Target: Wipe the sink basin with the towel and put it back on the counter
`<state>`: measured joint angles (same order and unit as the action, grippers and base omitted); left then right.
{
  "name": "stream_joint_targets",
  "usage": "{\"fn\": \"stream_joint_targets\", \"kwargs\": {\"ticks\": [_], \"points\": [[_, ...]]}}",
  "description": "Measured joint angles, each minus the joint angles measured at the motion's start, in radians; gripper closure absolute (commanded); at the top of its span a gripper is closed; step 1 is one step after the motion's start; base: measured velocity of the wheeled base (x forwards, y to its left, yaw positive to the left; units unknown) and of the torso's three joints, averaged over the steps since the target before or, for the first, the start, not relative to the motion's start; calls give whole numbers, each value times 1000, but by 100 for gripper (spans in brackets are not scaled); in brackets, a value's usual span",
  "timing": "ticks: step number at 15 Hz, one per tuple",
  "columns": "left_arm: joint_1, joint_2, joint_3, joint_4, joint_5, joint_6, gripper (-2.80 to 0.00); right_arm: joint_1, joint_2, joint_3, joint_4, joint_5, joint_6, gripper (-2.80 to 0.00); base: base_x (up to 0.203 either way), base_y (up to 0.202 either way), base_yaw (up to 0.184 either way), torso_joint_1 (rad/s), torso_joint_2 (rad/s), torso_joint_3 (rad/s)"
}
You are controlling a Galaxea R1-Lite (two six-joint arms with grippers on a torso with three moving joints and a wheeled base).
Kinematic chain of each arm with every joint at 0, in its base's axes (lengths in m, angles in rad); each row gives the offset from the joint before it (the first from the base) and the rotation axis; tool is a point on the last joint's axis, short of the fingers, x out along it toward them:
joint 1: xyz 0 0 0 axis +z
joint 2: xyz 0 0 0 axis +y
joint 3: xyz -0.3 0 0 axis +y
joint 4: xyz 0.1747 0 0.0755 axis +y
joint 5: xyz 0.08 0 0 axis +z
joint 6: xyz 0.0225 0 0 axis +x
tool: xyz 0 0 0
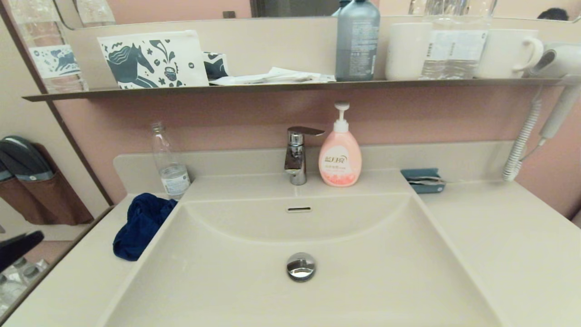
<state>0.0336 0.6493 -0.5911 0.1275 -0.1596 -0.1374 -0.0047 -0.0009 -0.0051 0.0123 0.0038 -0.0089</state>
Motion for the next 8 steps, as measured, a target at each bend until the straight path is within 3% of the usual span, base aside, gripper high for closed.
{"fn": "stream_joint_targets", "kwargs": {"ticks": [4, 8], "points": [[-1, -235, 108, 93, -8, 0, 0, 0, 0, 0, 0, 0, 0, 0, 0, 0, 0, 0, 0, 0], [-2, -315, 158, 94, -28, 2, 0, 0, 0, 0, 0, 0, 0, 0, 0, 0, 0, 0, 0, 0]]}}
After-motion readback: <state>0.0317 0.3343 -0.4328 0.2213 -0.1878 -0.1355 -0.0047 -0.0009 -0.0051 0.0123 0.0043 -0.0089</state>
